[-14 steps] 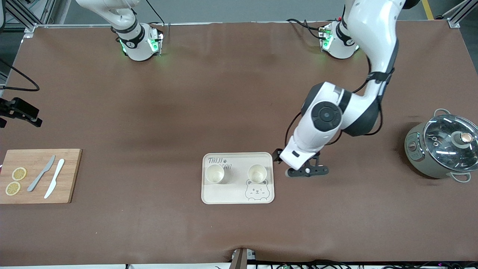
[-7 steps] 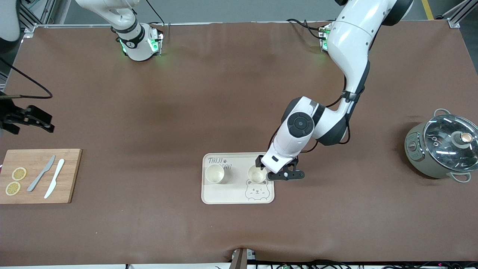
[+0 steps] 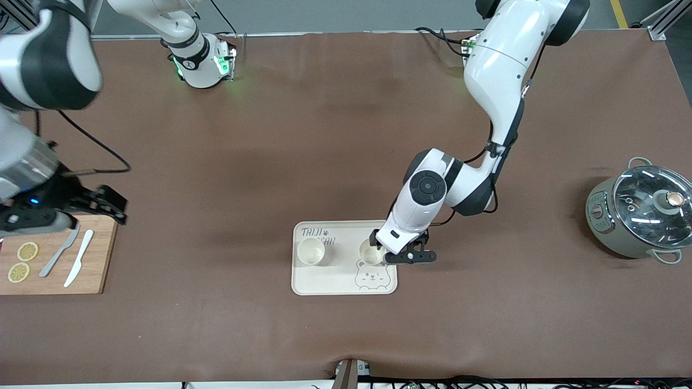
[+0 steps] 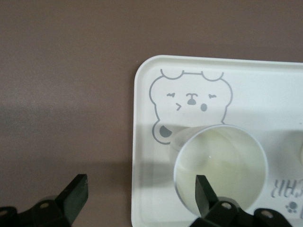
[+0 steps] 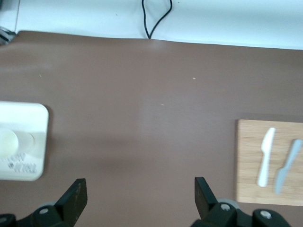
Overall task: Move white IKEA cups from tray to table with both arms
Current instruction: 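Grasp the white cup with the left gripper while the right gripper approaches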
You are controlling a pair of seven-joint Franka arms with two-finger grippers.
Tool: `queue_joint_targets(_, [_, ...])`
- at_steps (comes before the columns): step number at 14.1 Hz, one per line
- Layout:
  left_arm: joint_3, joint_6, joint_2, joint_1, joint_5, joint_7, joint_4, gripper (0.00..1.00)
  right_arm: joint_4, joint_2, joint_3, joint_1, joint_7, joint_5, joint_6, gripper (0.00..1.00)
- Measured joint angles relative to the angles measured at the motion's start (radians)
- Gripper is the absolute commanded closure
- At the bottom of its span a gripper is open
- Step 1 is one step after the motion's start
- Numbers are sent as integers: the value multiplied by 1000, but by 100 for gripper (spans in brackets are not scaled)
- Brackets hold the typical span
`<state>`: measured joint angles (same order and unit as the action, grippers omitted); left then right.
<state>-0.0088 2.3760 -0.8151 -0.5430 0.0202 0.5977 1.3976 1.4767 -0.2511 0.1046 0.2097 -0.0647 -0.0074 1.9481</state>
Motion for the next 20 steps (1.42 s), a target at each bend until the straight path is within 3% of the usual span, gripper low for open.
queue_joint_targets(3, [53,20,-19,-55,0,0,-1,0,-11,-56,0,58,-147,-26,23,0])
queue_joint_targets(5, [59,23,-23,-63,0,11,-3,100,-15,-86,0,79,-209,-46,53,0])
queue_joint_targets(9, [62,23,-23,-62,0,69,-5,100,-16,-162,0,113,-249,-58,160,0])
queue_joint_targets(12, [63,23,-23,-63,0,71,-6,100,-18,-230,0,121,-271,-12,221,0])
queue_joint_targets(20, [62,30,-22,-64,0,76,-18,100,-52,-378,-1,213,-500,12,360,0])
